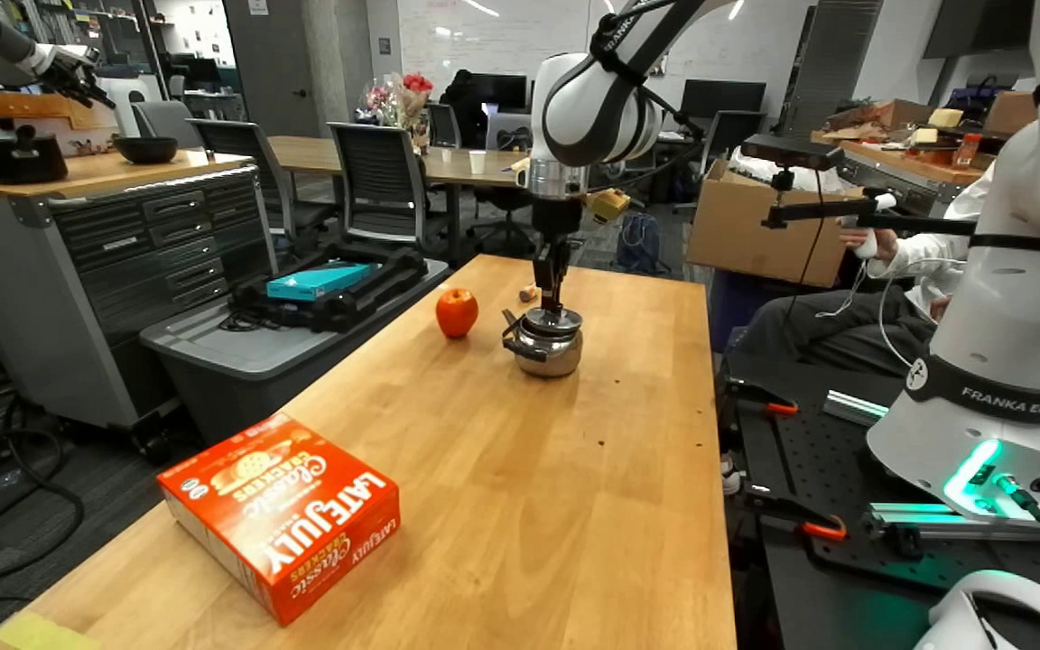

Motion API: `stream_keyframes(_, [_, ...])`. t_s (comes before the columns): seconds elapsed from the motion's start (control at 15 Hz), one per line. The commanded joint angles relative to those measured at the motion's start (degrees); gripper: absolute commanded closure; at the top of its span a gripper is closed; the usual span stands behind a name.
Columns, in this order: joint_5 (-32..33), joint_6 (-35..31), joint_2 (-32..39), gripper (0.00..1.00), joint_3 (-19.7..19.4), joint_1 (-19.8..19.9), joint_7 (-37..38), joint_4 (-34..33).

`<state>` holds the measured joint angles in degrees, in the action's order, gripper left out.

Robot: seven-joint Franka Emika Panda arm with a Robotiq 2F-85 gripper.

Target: Cover the the silver pot with the silver lid

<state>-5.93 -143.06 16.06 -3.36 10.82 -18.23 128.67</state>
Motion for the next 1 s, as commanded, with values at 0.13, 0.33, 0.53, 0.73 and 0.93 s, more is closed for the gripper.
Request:
stream_keyframes(0.13, [0.2, 0.9, -2.3, 0.93, 0.6, -0.5, -0.4, 0.5])
stream_keyframes(0.33, [0.6, 0.2, -3.5, 0.93, 0.9, -1.2, -0.3, 1.8])
stream_keyframes(0.53, [0.5, -0.1, -3.6, 0.93, 1.0, -1.7, -0.4, 2.3])
stream_keyframes(0.73, [0.2, 0.0, -2.9, 0.93, 0.9, -1.6, -0.8, 2.1])
stream_keyframes(0.93, [-0.2, -0.1, -2.5, 0.93, 0.9, -1.3, -1.1, 1.7])
